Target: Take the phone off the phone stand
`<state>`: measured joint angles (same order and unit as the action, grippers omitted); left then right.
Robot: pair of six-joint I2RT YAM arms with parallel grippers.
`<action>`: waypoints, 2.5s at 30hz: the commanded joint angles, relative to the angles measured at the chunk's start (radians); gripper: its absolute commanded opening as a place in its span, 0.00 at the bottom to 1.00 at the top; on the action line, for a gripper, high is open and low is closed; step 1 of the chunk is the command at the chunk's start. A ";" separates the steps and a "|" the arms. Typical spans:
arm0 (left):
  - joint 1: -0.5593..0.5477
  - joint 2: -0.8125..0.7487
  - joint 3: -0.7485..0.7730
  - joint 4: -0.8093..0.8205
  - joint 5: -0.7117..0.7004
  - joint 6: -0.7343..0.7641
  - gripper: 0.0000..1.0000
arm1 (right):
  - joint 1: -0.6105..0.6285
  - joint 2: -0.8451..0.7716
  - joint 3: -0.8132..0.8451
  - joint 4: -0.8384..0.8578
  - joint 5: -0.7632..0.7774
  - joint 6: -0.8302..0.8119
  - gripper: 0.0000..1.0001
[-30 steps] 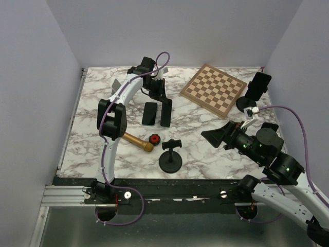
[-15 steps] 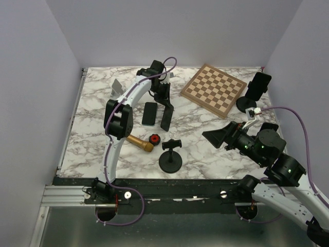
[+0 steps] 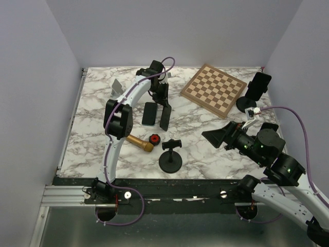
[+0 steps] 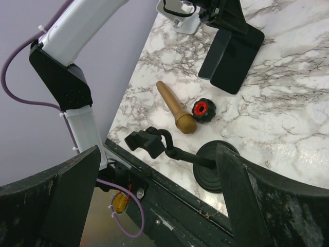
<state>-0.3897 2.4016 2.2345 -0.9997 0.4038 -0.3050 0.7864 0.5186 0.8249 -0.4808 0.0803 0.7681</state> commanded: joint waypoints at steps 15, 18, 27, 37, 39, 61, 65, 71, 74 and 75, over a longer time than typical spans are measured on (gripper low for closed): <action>0.012 -0.036 -0.017 0.020 -0.031 -0.022 0.45 | 0.005 0.016 0.010 -0.016 -0.010 0.001 1.00; 0.011 -0.117 -0.063 0.051 -0.018 -0.028 0.49 | 0.005 0.048 0.011 -0.034 0.001 -0.006 1.00; 0.008 -0.510 -0.300 0.226 0.055 -0.064 0.61 | 0.005 0.184 0.020 -0.043 -0.003 -0.019 1.00; 0.011 -1.007 -0.574 0.403 -0.095 -0.039 0.78 | 0.005 0.286 0.043 -0.051 0.121 -0.025 1.00; 0.009 -1.081 -0.665 0.460 -0.115 -0.032 0.80 | 0.004 0.303 0.039 -0.033 0.142 -0.001 1.00; 0.003 -1.237 -0.837 0.561 -0.159 -0.040 0.84 | -0.161 0.558 0.150 -0.061 0.350 -0.036 1.00; 0.003 -1.240 -0.842 0.567 -0.163 -0.040 0.84 | -0.392 0.488 0.129 -0.041 0.246 -0.074 1.00; 0.002 -1.237 -0.845 0.571 -0.145 -0.047 0.84 | -0.608 0.372 0.153 -0.073 0.364 -0.081 1.00; 0.002 -1.236 -0.848 0.575 -0.138 -0.052 0.84 | -0.768 0.383 0.180 -0.076 0.312 -0.098 1.00; 0.003 -1.236 -0.848 0.576 -0.138 -0.053 0.84 | -0.819 0.394 0.190 -0.083 0.285 -0.106 1.00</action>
<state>-0.3820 1.1843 1.3983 -0.4496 0.2405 -0.3462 0.1265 0.8867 0.9695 -0.5327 0.3954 0.6987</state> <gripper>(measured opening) 0.841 0.998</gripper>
